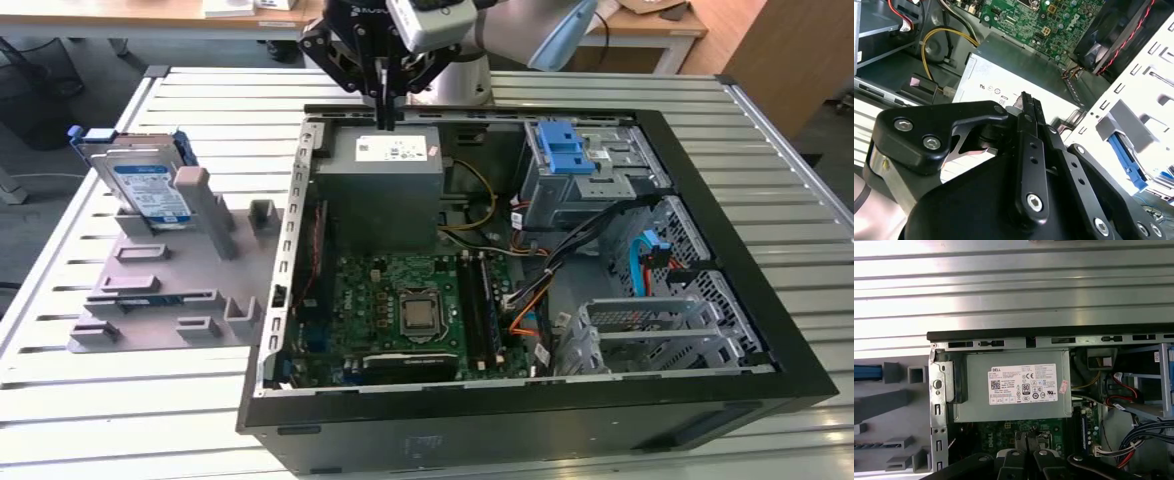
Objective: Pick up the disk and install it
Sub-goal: 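Reach for the disk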
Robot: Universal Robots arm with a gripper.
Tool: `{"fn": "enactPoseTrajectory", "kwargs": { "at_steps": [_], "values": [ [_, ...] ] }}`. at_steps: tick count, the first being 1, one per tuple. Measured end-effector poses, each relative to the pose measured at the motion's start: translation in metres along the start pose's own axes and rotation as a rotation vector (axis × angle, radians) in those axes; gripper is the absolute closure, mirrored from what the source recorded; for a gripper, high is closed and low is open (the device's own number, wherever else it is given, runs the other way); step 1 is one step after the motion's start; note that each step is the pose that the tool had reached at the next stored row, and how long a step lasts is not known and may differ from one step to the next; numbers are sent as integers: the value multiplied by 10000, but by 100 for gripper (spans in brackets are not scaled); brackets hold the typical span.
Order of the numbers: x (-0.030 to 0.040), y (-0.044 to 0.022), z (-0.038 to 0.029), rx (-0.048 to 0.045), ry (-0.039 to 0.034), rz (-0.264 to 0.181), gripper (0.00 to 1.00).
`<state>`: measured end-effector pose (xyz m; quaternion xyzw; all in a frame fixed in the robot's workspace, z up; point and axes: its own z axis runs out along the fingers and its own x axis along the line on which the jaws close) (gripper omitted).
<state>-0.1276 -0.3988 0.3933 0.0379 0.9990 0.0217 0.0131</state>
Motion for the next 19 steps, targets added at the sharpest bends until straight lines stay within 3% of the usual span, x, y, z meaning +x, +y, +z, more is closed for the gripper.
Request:
{"fn": "enactPoseTrajectory", "kwargs": {
  "at_steps": [19],
  "values": [
    [123,-5,-2,0,0,1,85]
  ]
}}
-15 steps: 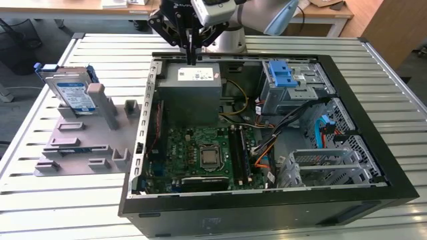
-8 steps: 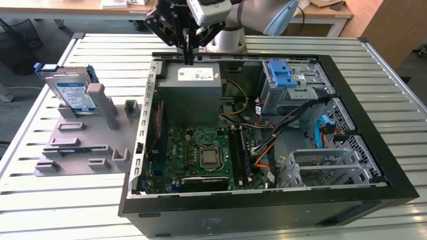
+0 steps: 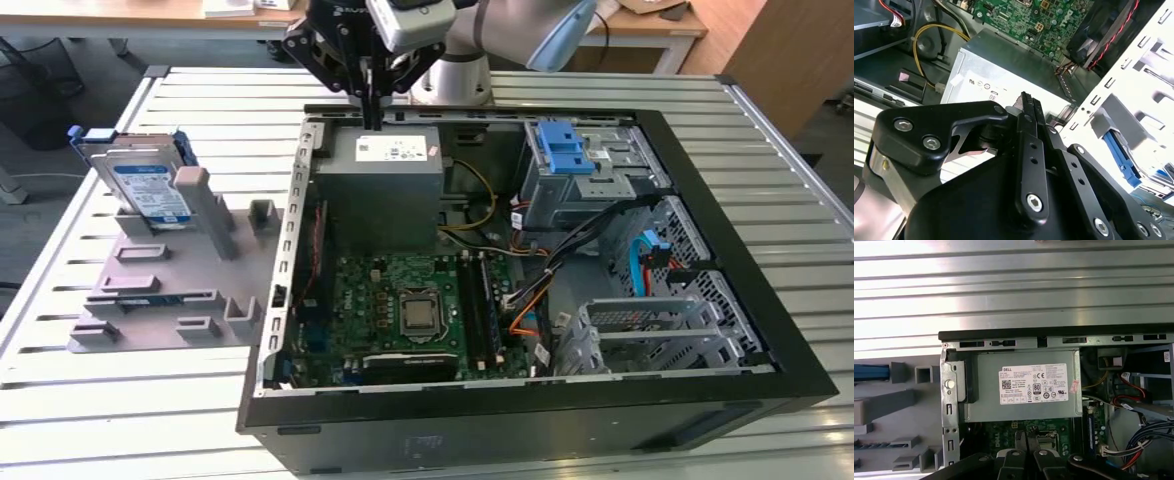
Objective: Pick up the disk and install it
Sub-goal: 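Reach for the disk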
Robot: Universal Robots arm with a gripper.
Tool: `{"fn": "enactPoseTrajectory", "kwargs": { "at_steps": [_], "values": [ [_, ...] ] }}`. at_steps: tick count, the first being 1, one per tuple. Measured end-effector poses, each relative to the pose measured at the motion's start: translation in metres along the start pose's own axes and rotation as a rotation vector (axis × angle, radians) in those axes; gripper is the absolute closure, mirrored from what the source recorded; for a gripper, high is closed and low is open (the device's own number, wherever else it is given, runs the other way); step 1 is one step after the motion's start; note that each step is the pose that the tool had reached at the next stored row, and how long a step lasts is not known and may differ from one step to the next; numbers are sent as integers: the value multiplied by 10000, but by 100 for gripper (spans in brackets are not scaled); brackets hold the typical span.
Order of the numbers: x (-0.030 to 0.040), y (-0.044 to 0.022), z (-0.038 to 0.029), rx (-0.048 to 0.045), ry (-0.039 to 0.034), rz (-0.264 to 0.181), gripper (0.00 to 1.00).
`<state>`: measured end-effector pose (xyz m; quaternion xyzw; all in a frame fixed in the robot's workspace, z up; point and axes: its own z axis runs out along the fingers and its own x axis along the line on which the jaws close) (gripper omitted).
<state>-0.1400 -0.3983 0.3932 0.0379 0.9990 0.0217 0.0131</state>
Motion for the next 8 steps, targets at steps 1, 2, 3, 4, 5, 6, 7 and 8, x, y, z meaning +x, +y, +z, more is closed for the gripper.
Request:
{"fn": "enactPoseTrajectory", "kwargs": {
  "at_steps": [1,2,3,4,5,6,7,8],
  "values": [
    [6,0,0,0,1,0,85],
    [12,0,-1,1,1,0,85],
    [17,0,0,0,0,0,85],
    [23,0,-1,1,1,0,85],
    [28,-1,-1,0,0,-1,85],
    [34,-1,0,0,0,0,85],
    [39,0,-1,0,0,0,85],
    [44,0,-1,1,1,-1,85]
  ]
}}
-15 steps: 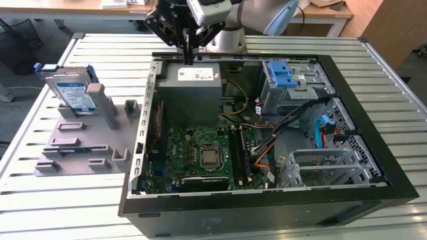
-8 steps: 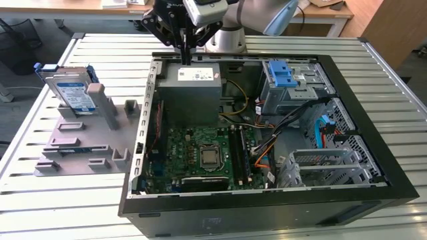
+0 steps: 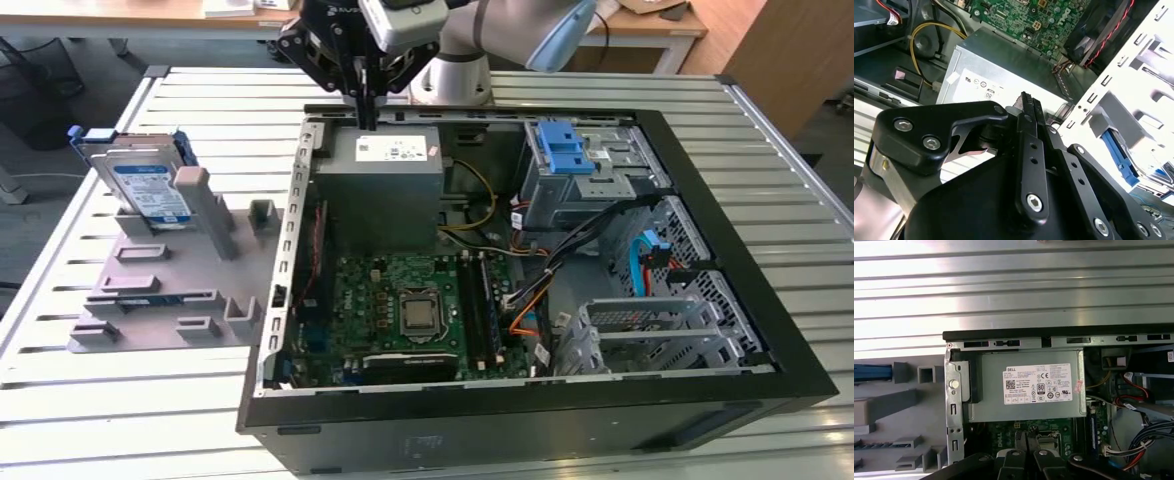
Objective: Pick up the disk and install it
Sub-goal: 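Reach for the disk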
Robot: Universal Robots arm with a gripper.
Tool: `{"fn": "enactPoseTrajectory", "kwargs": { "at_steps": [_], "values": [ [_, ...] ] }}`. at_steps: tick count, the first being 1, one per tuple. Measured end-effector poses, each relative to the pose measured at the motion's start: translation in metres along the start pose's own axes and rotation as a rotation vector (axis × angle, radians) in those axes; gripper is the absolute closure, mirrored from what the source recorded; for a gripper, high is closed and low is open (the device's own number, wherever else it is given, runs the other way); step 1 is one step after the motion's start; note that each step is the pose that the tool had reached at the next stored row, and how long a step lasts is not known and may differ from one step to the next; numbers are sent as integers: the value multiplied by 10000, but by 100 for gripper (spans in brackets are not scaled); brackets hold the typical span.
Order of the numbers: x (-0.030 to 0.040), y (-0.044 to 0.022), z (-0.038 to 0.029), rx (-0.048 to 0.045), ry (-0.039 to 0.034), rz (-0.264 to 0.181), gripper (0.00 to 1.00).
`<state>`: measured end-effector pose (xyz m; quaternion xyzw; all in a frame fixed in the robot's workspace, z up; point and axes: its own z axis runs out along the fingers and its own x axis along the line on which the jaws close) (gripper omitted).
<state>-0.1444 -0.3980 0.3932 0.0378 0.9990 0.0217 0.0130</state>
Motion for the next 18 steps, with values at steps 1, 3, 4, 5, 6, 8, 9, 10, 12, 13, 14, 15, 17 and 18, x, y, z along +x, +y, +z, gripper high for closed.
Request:
{"fn": "enactPoseTrajectory", "kwargs": {
  "at_steps": [1,3,4,5,6,8,9,10,12,13,14,15,17,18],
  "values": [
    [5,0,0,0,0,0,85],
    [17,2,0,0,0,0,85],
    [23,2,0,0,0,1,85],
    [28,2,0,0,0,1,85],
    [33,2,0,0,-1,1,85],
    [45,2,0,0,0,1,85],
    [52,3,0,0,0,1,85],
    [58,3,0,0,0,1,85],
    [70,4,0,0,0,1,85],
    [77,4,0,0,-1,1,85],
    [84,5,1,-1,-1,1,85],
    [92,5,1,0,-1,1,85],
    [107,7,1,0,0,0,85],
    [114,8,2,0,0,0,85]
  ]
}}
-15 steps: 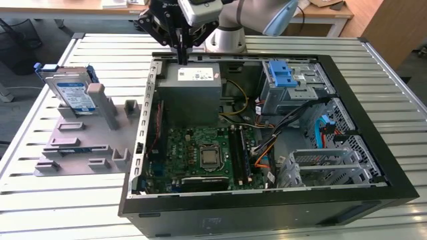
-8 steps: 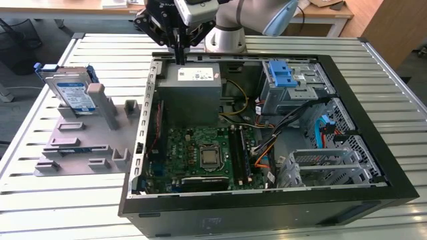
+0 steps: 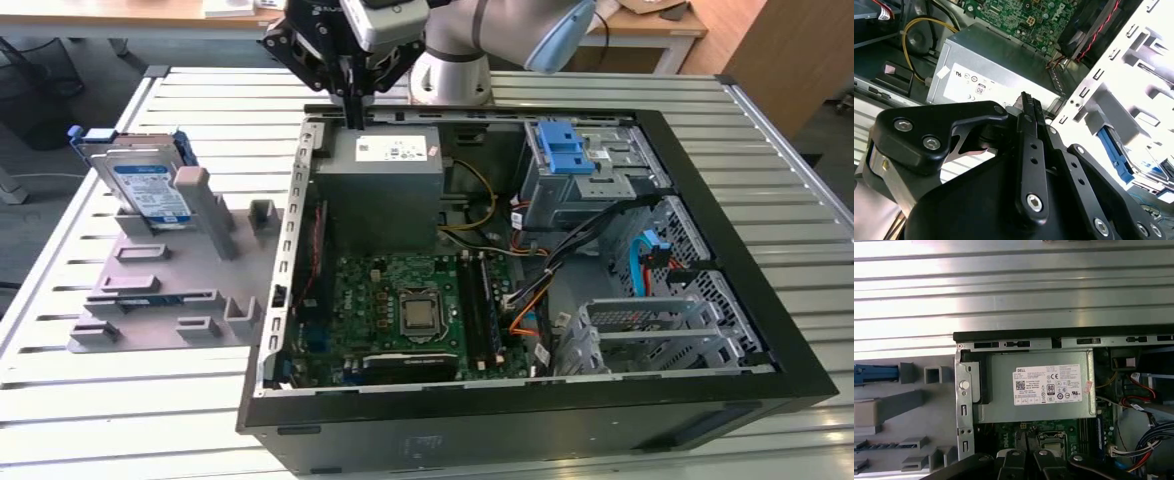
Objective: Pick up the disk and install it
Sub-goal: 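Reach for the disk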
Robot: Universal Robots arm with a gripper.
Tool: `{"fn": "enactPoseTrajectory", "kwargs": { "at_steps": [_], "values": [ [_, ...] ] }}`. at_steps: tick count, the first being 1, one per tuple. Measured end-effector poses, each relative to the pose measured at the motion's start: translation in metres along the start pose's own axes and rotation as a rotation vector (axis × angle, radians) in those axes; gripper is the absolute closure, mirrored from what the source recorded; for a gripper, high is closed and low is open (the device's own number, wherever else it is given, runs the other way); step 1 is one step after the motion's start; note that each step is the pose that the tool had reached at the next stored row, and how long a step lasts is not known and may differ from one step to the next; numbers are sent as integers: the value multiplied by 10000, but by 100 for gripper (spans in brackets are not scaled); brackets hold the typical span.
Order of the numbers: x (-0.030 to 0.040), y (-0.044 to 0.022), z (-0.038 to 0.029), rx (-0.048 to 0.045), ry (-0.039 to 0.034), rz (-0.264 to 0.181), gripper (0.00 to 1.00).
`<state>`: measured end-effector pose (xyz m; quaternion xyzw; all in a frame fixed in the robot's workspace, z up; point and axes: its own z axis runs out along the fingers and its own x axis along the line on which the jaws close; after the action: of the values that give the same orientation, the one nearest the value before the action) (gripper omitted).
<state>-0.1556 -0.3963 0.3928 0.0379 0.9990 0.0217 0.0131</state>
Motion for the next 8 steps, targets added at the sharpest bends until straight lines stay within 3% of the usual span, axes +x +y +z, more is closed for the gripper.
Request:
{"fn": "enactPoseTrajectory", "kwargs": {
  "at_steps": [8],
  "values": [
    [58,12,4,0,0,0,85]
  ]
}}
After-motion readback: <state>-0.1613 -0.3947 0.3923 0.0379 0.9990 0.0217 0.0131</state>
